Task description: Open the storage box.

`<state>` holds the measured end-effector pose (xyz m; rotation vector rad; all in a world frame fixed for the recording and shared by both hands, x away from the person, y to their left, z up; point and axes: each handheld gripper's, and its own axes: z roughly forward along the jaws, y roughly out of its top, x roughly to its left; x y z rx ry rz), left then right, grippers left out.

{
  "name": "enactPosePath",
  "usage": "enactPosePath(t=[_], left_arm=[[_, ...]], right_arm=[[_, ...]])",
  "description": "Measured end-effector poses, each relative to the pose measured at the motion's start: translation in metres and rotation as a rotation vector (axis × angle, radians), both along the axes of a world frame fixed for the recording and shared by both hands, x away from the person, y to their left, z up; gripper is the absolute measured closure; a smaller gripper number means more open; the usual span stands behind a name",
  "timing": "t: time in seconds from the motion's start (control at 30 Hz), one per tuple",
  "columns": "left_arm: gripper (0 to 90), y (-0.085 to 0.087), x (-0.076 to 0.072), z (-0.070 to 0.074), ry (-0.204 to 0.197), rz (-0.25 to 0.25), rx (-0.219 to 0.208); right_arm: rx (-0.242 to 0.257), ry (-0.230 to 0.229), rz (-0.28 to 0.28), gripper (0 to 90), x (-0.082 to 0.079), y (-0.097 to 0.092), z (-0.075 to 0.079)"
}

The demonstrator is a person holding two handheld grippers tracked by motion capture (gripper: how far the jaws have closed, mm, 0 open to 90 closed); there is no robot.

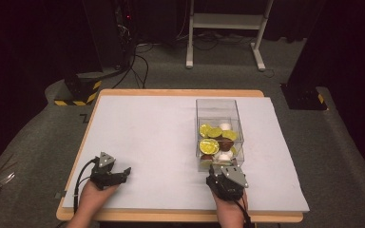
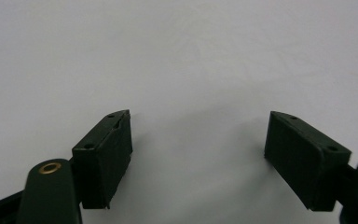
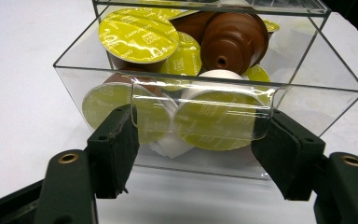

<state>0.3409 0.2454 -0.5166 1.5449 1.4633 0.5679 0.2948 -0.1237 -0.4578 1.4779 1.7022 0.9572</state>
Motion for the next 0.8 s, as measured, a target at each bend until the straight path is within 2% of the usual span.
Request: enactPosePath(t=[0.07,0.43,0.53,0.73,0.8], left_arm=[[23.3,0.001,0.0,0.0,0.002,-0.008,0.012],[23.3,0.001,0.0,0.0,0.002,-0.007,0.011],[23.4,0.001,0.0,0.0,0.002,-0.008,0.012],[23.4,0.001,0.0,0.0,0.002,-0.008,0.012],[23.4,0.001,0.0,0.0,0.002,-0.008,0.012]], right_arm=[[0.0,0.0,0.0,32.3,-0.001,0.0,0.0],[0.003,0.005,0.019,32.2,-0.011,-0.003,0.0],[0.027,0.015,0.032,31.6,-0.01,-0.007,0.002],[0.064,0.025,0.049,24.9,-0.011,-0.015,0.006],[0.07,0.017,0.053,24.7,-0.014,-0.016,0.009]])
